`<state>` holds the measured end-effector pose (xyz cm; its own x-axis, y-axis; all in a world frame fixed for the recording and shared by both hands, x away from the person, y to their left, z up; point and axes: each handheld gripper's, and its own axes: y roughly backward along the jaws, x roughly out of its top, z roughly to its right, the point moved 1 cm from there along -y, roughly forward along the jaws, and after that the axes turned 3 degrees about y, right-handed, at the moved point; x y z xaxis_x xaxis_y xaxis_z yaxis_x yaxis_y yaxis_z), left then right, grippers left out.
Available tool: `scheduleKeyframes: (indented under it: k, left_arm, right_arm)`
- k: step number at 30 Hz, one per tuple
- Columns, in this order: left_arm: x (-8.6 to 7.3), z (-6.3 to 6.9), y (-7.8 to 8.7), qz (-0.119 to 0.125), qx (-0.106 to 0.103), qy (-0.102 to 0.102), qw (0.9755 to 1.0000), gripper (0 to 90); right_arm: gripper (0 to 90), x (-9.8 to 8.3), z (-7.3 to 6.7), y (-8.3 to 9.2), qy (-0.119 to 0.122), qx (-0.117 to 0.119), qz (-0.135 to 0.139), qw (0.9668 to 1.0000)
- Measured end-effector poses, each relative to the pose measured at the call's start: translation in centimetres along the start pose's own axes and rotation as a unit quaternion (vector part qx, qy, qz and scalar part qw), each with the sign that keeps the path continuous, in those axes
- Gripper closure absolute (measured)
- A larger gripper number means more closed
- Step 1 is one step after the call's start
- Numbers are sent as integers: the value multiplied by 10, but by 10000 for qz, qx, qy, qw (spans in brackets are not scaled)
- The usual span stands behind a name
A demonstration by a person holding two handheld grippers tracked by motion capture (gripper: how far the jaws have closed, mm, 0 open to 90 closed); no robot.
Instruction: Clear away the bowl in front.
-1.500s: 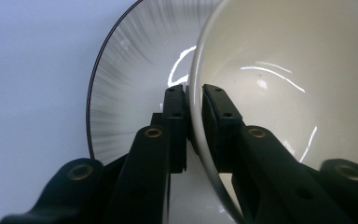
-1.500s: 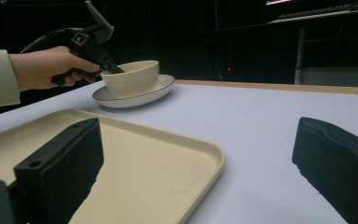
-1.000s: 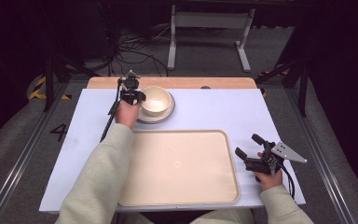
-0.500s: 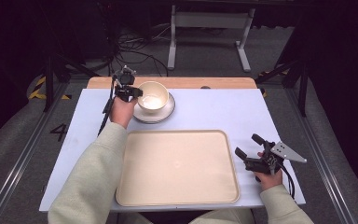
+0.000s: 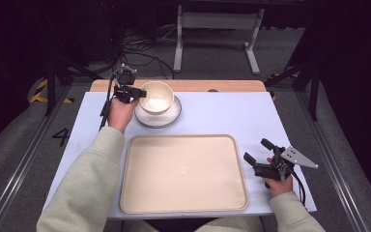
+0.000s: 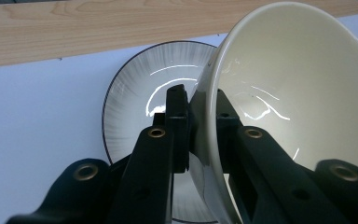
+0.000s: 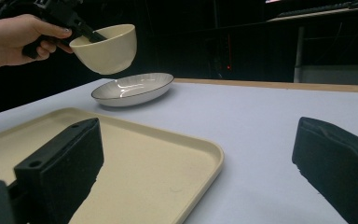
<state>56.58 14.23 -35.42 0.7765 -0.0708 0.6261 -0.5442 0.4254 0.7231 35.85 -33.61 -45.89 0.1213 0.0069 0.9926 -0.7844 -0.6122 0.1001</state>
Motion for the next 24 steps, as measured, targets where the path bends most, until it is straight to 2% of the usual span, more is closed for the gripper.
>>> scheduleKeyframes:
  k: [5,12,13,18,20,24]
  left_arm:
    - [-1,1,7,-12,-86,-72,9999,824]
    - [-4,7,13,-79,-153,-289,9994,824]
    - [-6,9,14,-110,-232,-378,9990,824]
    - [-11,20,19,-203,-457,-574,9971,824]
    - [-13,26,21,-272,-550,-702,9956,824]
    - [-18,35,23,-305,-648,-871,9936,824]
  right_arm:
    - [24,0,0,0,-4,-1,-3,10000]
    - [24,0,0,0,-7,1,-5,10000]
    - [23,0,0,0,-5,2,-5,10000]
    - [24,0,0,0,-6,3,-7,10000]
    - [24,0,0,0,-8,3,-8,10000]
    - [24,0,0,0,-15,8,-10,10000]
